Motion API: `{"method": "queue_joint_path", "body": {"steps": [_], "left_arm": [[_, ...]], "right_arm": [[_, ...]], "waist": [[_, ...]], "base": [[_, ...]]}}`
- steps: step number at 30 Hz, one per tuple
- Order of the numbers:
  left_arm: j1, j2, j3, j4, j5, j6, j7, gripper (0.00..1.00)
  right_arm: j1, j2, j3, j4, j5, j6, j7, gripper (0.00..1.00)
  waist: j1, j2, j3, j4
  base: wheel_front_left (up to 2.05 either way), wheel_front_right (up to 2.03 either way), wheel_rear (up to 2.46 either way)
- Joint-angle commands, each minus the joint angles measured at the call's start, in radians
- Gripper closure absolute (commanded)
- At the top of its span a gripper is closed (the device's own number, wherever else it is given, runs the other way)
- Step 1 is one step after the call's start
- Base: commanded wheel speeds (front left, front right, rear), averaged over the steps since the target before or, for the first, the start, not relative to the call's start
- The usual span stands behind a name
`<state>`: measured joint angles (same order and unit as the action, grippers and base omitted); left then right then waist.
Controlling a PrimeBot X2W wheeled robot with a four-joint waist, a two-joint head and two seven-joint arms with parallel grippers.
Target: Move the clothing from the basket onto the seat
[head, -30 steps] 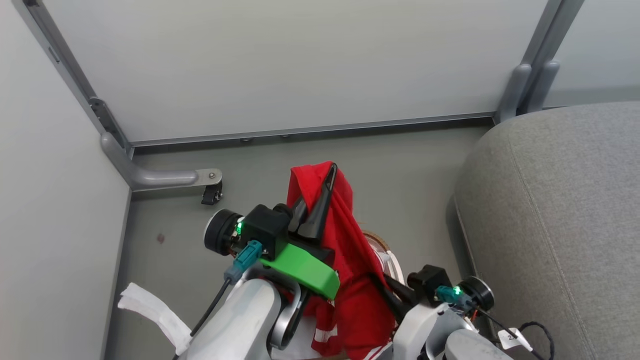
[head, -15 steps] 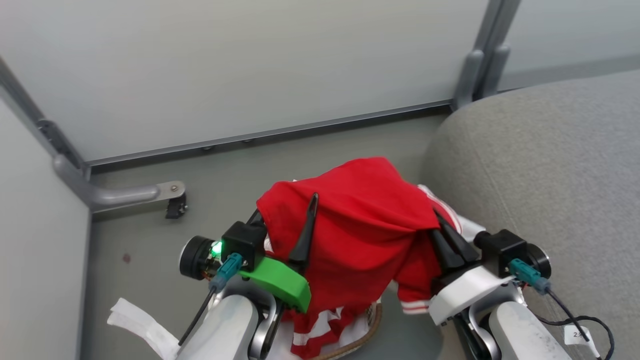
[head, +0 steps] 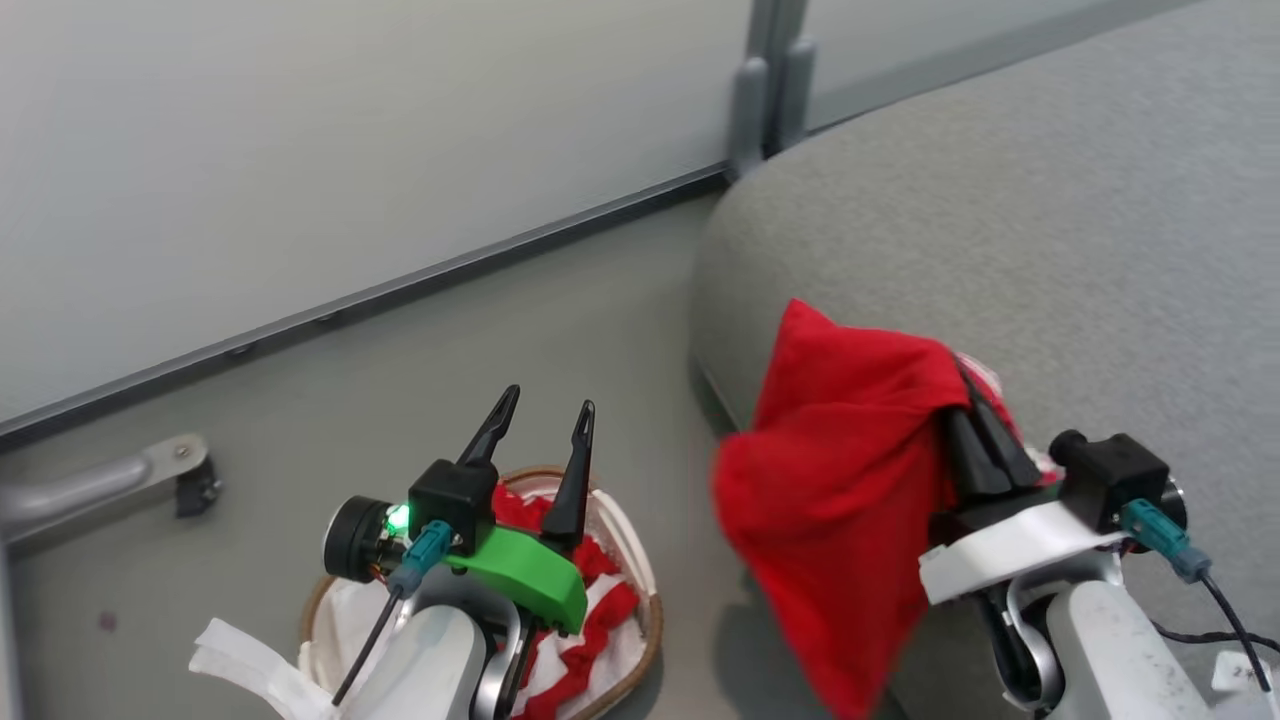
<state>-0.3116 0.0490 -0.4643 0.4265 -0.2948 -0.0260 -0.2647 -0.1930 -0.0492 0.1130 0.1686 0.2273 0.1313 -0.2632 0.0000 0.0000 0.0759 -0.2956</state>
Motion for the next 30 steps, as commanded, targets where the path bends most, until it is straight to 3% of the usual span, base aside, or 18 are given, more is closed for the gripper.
{"method": "queue_joint_path", "body": {"steps": [1, 6, 13, 24, 30], "left_arm": [[0.013, 0.004, 0.006, -0.001, 0.012, -0.002, 0.000, 0.00], [0.020, 0.004, 0.017, -0.005, 0.025, -0.002, 0.000, 0.00], [-0.025, 0.005, -0.039, -0.006, 0.029, -0.017, 0.000, 0.00], [-0.058, 0.005, -0.042, -0.012, 0.081, -0.029, 0.000, 0.00], [-0.094, 0.015, -0.041, -0.027, 0.128, -0.058, 0.000, 0.00]], "right_arm": [[0.005, -0.003, -0.014, -0.015, -0.004, -0.001, -0.002, 1.00], [0.004, -0.003, -0.055, -0.046, -0.019, -0.001, -0.002, 1.00], [0.033, -0.031, -0.208, -0.122, -0.064, -0.001, -0.002, 1.00], [-0.109, -0.126, -0.255, -0.075, -0.107, -0.001, -0.002, 1.00], [-0.283, -0.176, -0.289, 0.015, -0.161, -0.001, -0.003, 1.00]], "waist": [[0.0000, 0.0000, 0.027, -0.124], [0.0000, 0.0000, 0.040, -0.212], [0.0000, 0.0000, 0.084, -0.237], [0.0000, 0.0000, 0.194, -0.242], [0.0000, 0.0000, 0.318, -0.178]], "base": [[0.00, 0.00, 0.00], [0.00, 0.00, 0.00], [0.00, 0.00, 0.00], [0.00, 0.00, 0.00], [0.00, 0.00, 0.00]]}}
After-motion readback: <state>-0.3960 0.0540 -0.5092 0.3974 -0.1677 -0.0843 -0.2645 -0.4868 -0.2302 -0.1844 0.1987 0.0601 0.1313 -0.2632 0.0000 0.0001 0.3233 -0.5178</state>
